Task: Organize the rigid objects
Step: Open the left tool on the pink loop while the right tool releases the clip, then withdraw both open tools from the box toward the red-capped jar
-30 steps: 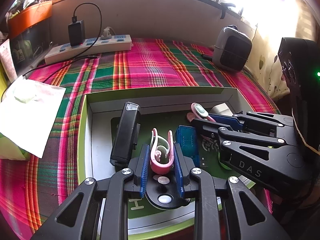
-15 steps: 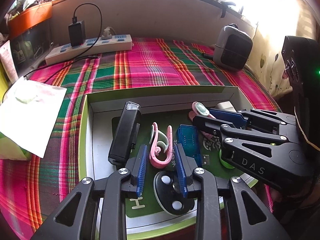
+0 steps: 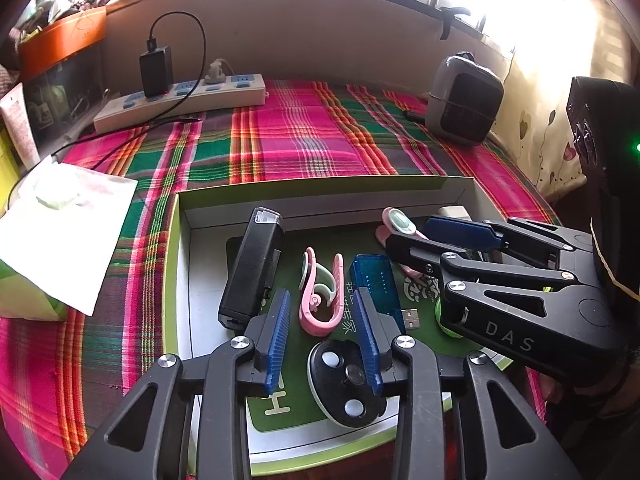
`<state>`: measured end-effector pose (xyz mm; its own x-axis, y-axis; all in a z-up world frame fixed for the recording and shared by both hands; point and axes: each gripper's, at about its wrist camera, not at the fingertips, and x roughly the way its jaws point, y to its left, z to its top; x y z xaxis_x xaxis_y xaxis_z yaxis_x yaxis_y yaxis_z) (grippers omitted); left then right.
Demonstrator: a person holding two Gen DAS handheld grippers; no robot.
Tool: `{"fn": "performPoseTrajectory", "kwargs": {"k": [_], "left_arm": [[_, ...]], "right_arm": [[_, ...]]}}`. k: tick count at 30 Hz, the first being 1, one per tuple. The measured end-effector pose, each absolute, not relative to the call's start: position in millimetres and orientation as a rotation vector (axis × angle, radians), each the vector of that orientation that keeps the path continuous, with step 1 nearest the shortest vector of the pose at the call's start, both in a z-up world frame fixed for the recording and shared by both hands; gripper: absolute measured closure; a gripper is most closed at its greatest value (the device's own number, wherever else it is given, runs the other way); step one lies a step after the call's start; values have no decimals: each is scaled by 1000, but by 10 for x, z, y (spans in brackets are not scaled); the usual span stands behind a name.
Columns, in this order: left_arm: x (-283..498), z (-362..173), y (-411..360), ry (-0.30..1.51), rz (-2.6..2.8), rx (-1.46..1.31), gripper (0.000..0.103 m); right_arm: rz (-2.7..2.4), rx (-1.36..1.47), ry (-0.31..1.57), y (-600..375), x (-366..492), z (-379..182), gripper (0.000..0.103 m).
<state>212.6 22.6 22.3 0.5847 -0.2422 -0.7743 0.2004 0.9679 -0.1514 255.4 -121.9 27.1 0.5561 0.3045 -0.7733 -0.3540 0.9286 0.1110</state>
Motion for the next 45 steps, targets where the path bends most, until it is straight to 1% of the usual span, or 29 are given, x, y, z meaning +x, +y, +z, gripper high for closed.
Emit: {"fn": "performPoseTrajectory", "kwargs": {"k": [5, 30, 45], "left_arm": [[2093, 264, 249, 900, -249, -52, 68], [1803, 492, 268, 839, -209, -27, 68], [1404, 665, 252, 782, -196, -24, 68]], "right_arm": [[382, -59, 892, -1227, 2525, 300, 62], [341, -46, 840, -1317, 2206, 505, 62], [311, -19, 783, -1505, 1782, 664, 62]]}}
